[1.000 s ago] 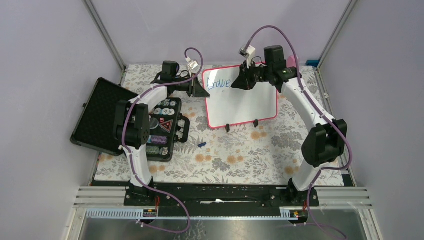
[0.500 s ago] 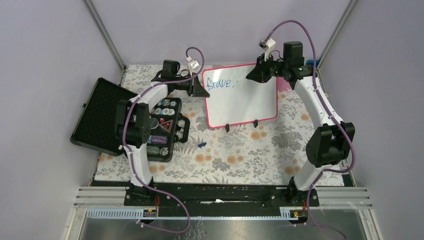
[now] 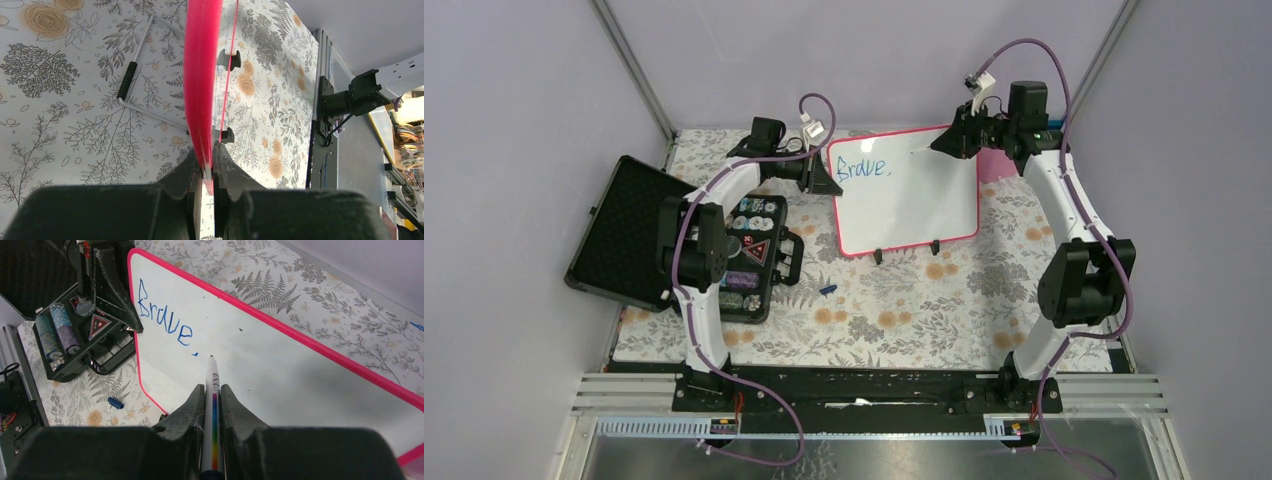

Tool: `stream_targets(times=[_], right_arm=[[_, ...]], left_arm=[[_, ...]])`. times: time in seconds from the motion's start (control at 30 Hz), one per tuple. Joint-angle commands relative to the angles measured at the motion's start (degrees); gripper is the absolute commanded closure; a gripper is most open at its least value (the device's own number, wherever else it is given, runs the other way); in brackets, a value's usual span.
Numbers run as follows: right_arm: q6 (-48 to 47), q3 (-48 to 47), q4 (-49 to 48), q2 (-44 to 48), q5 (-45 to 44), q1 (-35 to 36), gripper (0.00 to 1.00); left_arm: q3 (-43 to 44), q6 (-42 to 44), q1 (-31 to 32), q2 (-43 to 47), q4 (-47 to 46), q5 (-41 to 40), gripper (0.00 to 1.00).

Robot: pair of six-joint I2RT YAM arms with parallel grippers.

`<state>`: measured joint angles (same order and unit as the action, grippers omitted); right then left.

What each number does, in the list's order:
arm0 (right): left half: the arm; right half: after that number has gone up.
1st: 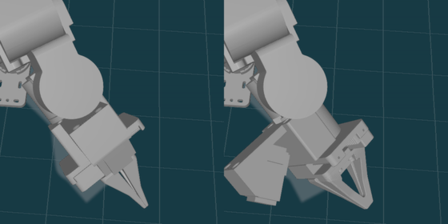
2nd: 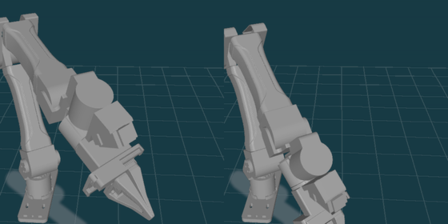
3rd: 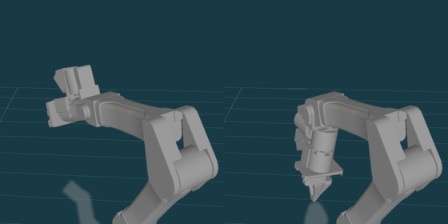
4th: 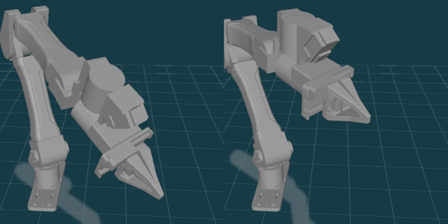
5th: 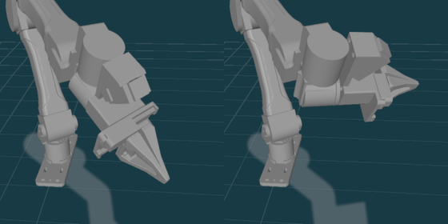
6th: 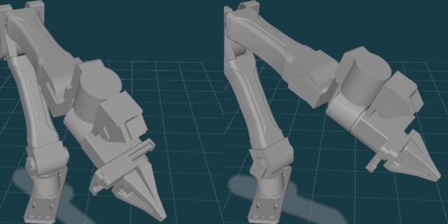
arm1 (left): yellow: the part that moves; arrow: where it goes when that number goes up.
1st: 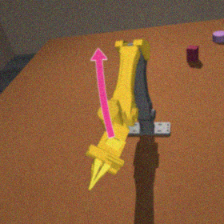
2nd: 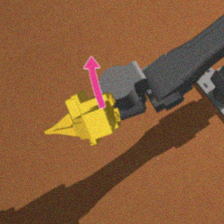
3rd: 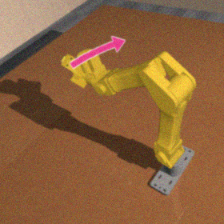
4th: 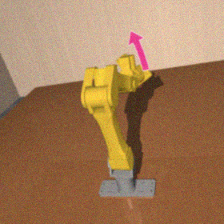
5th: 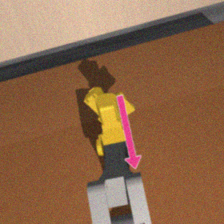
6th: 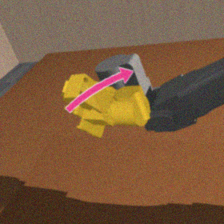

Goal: Write a sentence on the whiteboard

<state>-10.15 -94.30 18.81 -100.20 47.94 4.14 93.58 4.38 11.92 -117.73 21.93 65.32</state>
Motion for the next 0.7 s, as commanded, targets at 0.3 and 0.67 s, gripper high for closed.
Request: stream_targets(times=[0.3, 0.67], right_arm=[[0.4, 0.2, -4.0, -0.6, 1.6, -0.8, 1.0], [0.8, -1.1, -4.0, -1.9, 1.7, -0.9, 1.0]], left_arm=[[3.5, 5.7, 0.3, -2.0, 2.7, -1.6, 1.0], [4.1, 5.3, 0.3, -2.3, 2.7, -1.5, 1.0]])
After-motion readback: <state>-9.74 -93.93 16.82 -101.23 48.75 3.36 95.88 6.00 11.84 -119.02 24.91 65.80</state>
